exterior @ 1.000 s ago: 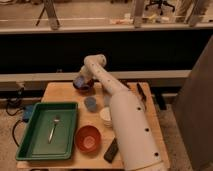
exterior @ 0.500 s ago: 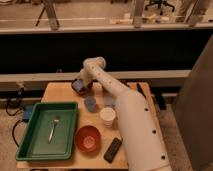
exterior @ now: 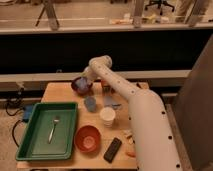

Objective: Wipe purple bowl with sponge

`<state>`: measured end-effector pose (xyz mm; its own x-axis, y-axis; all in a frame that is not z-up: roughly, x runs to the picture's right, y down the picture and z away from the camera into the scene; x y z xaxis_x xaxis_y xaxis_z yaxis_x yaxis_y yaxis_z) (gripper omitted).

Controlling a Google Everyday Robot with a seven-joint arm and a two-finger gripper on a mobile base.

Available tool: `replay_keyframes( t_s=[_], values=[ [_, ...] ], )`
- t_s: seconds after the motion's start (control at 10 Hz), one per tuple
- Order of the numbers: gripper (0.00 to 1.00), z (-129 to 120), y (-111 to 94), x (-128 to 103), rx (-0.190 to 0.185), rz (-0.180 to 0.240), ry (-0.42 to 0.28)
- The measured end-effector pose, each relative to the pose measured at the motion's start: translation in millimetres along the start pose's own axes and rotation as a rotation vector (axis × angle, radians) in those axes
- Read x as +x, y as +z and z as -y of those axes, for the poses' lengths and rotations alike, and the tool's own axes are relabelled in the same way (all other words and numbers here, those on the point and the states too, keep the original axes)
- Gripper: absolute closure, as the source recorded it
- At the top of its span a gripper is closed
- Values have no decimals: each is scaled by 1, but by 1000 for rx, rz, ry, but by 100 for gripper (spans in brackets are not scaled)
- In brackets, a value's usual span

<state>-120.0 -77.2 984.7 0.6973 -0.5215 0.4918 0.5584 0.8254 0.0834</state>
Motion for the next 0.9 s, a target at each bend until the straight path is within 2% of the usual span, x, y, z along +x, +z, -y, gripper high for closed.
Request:
replay_keyframes(
  t_s=[0.2,0.4,0.6,0.9],
  values=[
    [100,2,-4,2,8,-9,10],
    [100,4,-10,13,13,-24,27],
    [100,14,-3,15,6,-22,19],
    [100,22,16,16,-28,-18,3]
  ],
)
